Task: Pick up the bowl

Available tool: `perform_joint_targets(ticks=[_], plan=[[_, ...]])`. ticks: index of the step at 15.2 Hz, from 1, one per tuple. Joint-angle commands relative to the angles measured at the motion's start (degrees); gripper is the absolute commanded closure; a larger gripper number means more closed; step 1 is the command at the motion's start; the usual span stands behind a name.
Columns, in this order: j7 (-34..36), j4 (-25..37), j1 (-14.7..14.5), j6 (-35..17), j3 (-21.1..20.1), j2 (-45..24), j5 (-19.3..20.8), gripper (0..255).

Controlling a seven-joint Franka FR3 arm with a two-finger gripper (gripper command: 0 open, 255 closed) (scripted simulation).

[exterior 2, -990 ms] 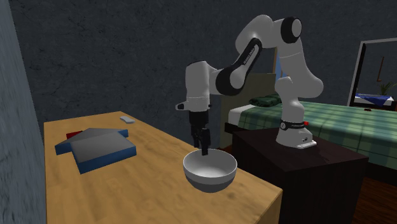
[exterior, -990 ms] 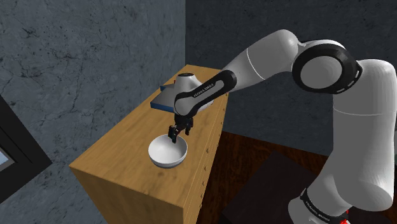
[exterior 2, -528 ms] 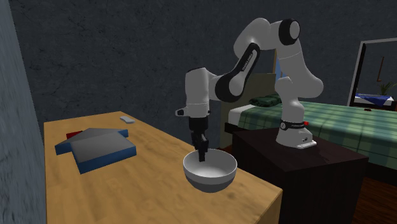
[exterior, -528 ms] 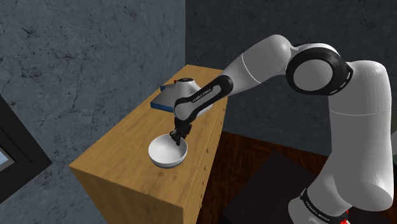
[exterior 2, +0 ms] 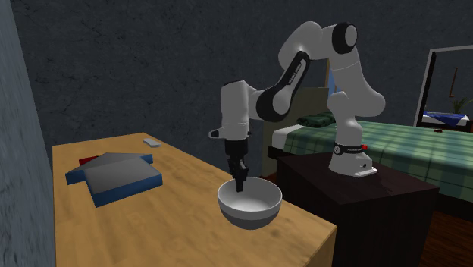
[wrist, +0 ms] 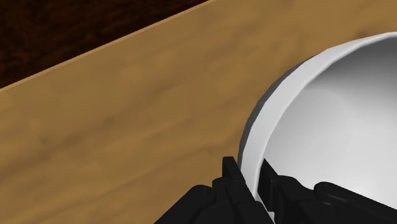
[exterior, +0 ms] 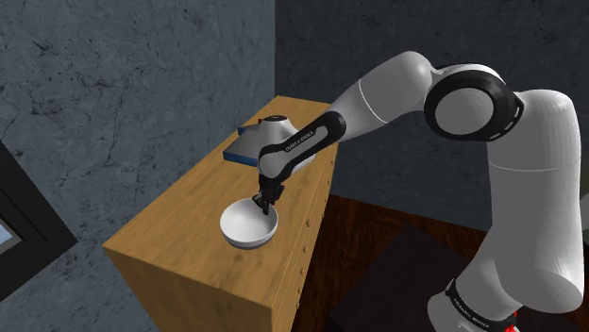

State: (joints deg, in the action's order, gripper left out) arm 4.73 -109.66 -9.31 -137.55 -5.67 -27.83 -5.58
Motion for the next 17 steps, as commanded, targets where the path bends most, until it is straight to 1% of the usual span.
perform_joint_targets(ticks=[1, 15, 17], plan=[[0.05, -0.01, 0.0, 0.54, -0.03, 0.49, -0.02, 255], [0.79, 1.84, 0.21, 9.03, -0.12, 7.16, -0.03, 255], [0.8, 1.88, 0.22, 9.13, -0.12, 7.22, -0.03, 255]])
